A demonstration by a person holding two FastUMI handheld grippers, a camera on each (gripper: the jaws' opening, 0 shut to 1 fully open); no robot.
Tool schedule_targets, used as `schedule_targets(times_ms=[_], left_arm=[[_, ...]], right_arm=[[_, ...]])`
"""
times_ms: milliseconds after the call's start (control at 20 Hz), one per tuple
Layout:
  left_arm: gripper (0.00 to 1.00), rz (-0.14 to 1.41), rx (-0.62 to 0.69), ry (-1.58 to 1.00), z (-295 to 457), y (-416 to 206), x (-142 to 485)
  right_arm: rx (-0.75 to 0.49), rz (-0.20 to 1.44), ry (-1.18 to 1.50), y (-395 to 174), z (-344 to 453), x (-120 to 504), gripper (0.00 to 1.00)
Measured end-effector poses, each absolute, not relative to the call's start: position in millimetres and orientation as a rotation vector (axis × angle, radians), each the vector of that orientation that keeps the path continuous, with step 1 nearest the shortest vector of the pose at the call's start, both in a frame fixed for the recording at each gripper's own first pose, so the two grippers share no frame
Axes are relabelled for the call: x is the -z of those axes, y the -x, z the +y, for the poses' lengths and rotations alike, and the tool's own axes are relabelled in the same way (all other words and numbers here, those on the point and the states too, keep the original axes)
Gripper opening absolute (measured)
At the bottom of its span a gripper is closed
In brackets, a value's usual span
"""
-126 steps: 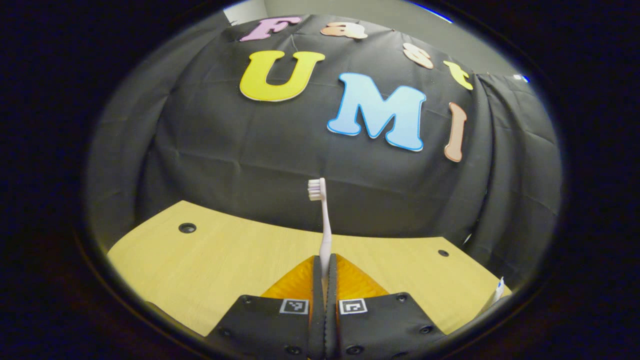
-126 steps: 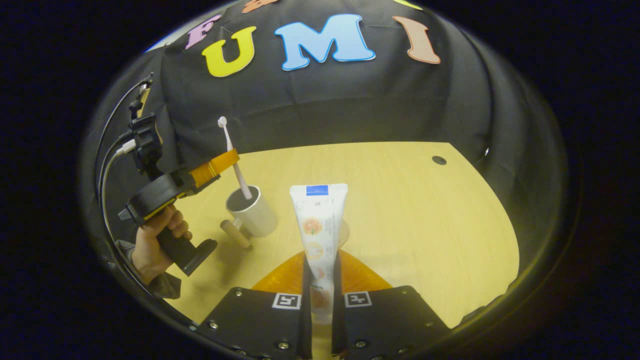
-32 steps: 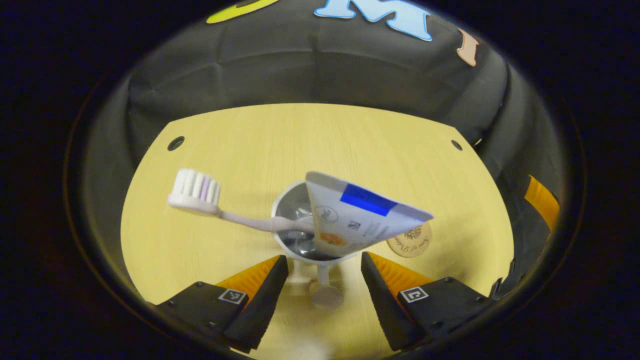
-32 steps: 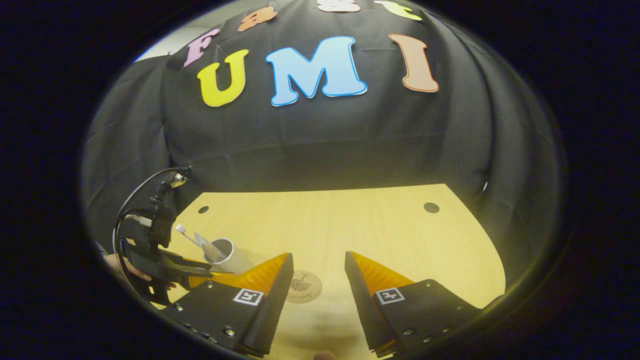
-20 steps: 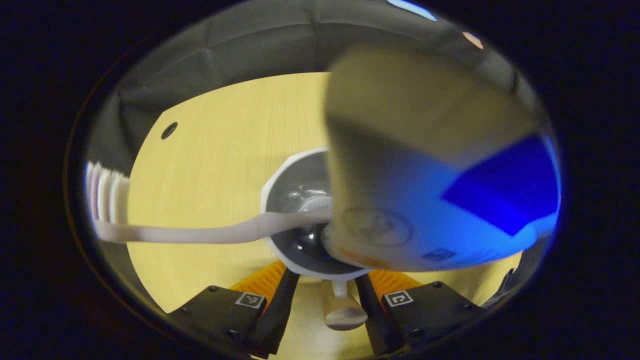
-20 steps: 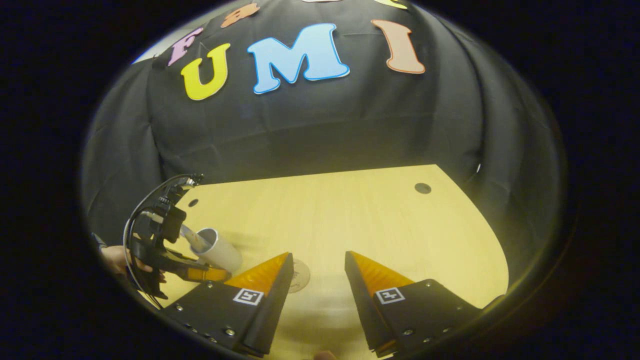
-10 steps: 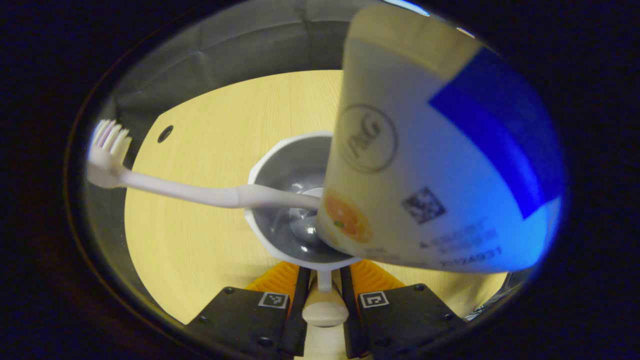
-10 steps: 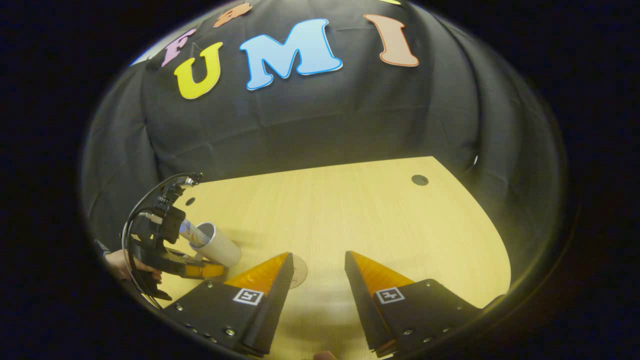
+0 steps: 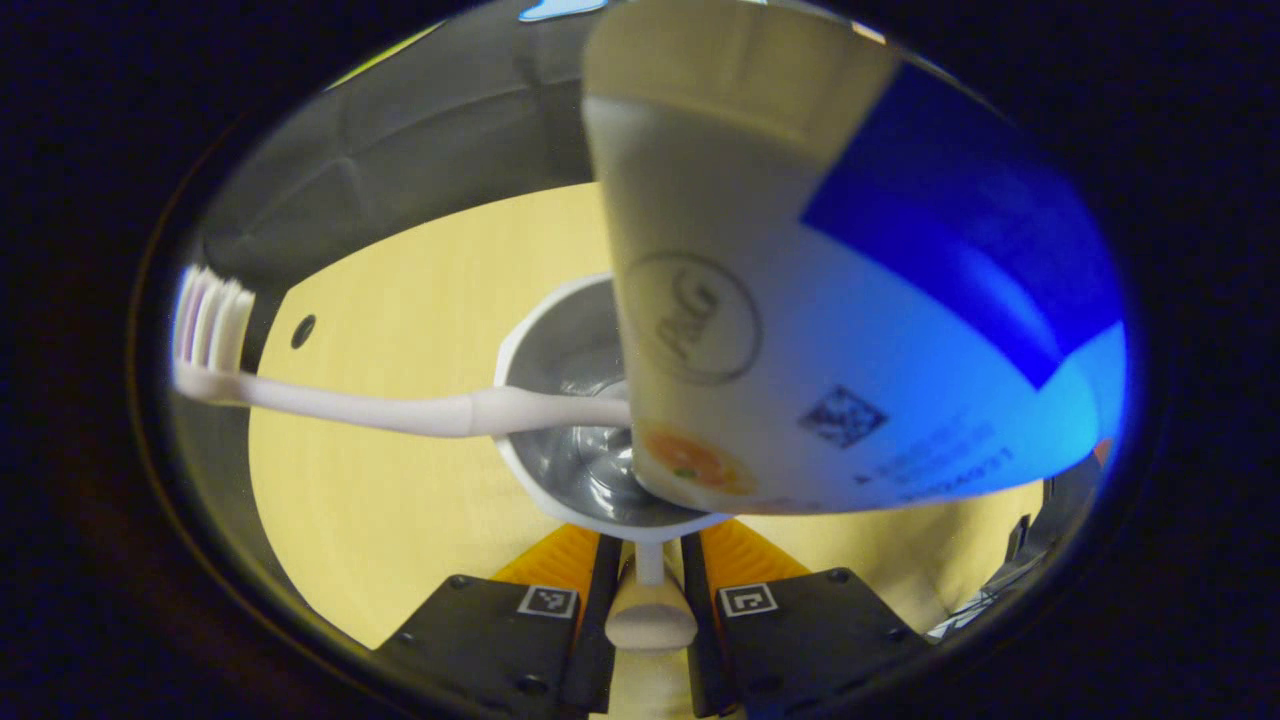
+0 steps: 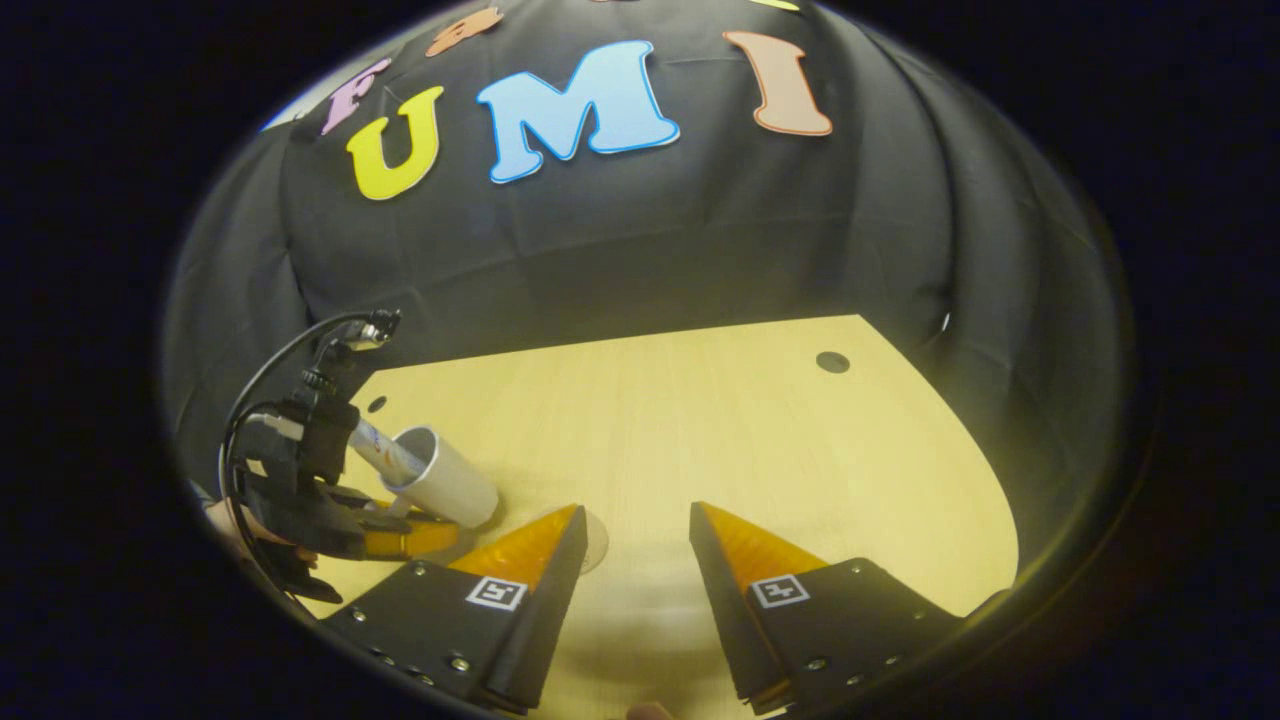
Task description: Put the toothbrush and toothpaste on the desktop into the cup, then pick up the cup and place it on the coaster on the desktop.
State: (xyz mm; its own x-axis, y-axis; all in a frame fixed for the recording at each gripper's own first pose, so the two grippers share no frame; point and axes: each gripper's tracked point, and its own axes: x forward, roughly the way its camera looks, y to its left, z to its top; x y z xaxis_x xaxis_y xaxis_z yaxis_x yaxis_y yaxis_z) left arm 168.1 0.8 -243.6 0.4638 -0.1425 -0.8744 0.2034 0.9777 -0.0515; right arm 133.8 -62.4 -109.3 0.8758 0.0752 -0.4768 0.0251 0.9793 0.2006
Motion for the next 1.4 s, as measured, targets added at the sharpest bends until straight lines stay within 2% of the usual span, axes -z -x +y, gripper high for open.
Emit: schedule_targets(times_ms=[350, 650, 700, 800, 1250, 1300, 1350, 1400], left_arm=[[0.37, 1.105, 0.321, -0.096, -54, -166, 263], [0.37, 1.148, 0.323, -0.123, -59, -167, 278], [0.41, 1.154, 0.32, -0.126, -59, -167, 281], [0.37, 1.165, 0.314, -0.135, -58, -166, 283], [0.37, 1.185, 0.299, -0.181, -56, -164, 284], [0.43, 1.185, 0.299, -0.18, -56, -165, 284], [0.32, 1.184, 0.297, -0.171, -57, -165, 284], [0.34, 1.182, 0.295, -0.165, -57, -164, 284]], right_arm=[[0.004, 0.493, -0.21, -129, -72, 106, 0.67], [0.029, 0.493, -0.244, -110, -91, 112, 0.67], [0.03, 0.494, -0.248, -109, -93, 113, 0.66], [0.033, 0.494, -0.255, -108, -97, 113, 0.67], [0.039, 0.494, -0.277, -101, -106, 114, 0.66], [0.039, 0.493, -0.279, -101, -107, 113, 0.67], [0.039, 0.492, -0.281, -100, -107, 112, 0.66], [0.039, 0.49, -0.282, -99, -107, 111, 0.67]])
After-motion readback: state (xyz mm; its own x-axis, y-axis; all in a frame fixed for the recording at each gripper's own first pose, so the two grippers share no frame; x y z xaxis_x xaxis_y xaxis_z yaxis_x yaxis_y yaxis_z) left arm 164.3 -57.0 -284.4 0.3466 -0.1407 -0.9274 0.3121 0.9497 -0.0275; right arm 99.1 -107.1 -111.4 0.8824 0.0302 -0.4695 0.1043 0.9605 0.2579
